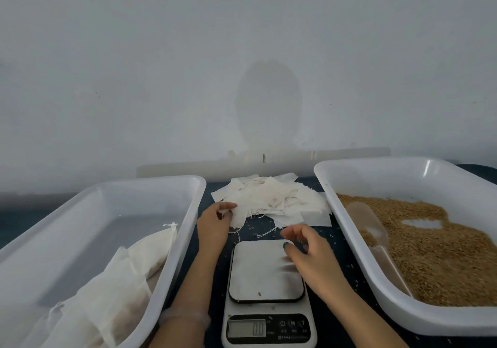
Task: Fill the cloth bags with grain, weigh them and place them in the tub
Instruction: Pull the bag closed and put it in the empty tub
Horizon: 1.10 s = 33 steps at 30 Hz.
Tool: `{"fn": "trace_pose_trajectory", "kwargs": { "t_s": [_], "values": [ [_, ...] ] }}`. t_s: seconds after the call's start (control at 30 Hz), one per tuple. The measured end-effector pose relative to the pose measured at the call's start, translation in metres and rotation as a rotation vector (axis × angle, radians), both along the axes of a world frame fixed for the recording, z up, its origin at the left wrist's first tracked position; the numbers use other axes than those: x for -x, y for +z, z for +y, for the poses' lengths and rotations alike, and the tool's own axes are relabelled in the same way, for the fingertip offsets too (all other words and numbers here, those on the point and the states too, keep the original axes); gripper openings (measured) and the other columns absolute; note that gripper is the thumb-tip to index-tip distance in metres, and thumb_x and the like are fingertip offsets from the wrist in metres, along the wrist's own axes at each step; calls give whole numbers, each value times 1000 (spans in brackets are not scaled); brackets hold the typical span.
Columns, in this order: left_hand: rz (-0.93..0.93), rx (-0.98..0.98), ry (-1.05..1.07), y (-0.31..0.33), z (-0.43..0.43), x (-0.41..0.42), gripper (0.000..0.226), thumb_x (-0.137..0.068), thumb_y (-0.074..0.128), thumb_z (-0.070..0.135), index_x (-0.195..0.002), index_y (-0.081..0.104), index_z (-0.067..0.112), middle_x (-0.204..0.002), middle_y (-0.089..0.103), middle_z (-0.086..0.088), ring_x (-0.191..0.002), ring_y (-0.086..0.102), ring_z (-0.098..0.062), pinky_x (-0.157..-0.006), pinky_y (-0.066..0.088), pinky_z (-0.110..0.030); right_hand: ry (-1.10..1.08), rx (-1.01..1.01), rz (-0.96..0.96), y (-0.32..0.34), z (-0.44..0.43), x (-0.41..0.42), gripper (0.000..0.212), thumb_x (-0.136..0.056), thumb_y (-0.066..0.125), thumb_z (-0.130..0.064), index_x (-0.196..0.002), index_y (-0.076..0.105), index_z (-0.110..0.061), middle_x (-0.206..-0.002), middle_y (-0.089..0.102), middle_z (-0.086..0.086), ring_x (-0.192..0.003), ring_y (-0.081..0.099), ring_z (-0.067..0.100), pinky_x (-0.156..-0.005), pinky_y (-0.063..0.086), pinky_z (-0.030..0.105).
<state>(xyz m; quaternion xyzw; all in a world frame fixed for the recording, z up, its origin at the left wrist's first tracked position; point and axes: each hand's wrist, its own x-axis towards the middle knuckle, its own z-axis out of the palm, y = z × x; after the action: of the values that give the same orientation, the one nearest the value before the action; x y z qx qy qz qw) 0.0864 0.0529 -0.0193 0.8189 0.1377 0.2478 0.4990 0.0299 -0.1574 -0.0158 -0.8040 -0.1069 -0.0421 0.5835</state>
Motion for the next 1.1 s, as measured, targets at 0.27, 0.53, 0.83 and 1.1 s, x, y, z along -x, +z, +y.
{"fn": "trace_pose_trajectory", "kwargs": {
  "t_s": [0.27, 0.53, 0.83, 1.1],
  "values": [
    [-147, 351, -569, 26, -45, 60, 28, -87, 71, 3, -113, 64, 10, -103, 71, -9, -84, 66, -17, -71, 57, -28, 97, -134, -67, 16, 2, -16, 47, -93, 65, -24, -135, 45, -27, -124, 55, -14, -102, 62, 2, -77, 54, 16],
    [-161, -17, -358, 23, -57, 64, 15, -95, 64, 22, -86, 67, 34, -74, 68, 12, -64, 59, -1, -58, 47, -13, -58, -117, -254, 5, -3, -8, 9, -94, 65, -22, -98, 64, -29, -92, 69, -11, -87, 64, -3, -70, 47, 9],
    [-363, -468, -178, 27, -64, 81, 40, -91, 65, 0, -126, 68, 19, -60, 55, 12, -50, 47, 1, -55, 41, -7, -10, -39, -293, 12, -1, 2, 31, -83, 58, -58, -96, 63, -30, -91, 67, -13, -89, 64, 5, -76, 51, 17],
    [-411, -722, -464, 31, -85, 90, 61, -96, 57, 16, -152, 34, 9, -158, 35, -2, -144, 36, -13, -113, 39, -28, -35, -240, -267, 21, -5, 2, 17, -96, 57, -27, -90, 68, -17, -77, 70, -4, -73, 66, 8, -66, 52, 21]
  ]
}}
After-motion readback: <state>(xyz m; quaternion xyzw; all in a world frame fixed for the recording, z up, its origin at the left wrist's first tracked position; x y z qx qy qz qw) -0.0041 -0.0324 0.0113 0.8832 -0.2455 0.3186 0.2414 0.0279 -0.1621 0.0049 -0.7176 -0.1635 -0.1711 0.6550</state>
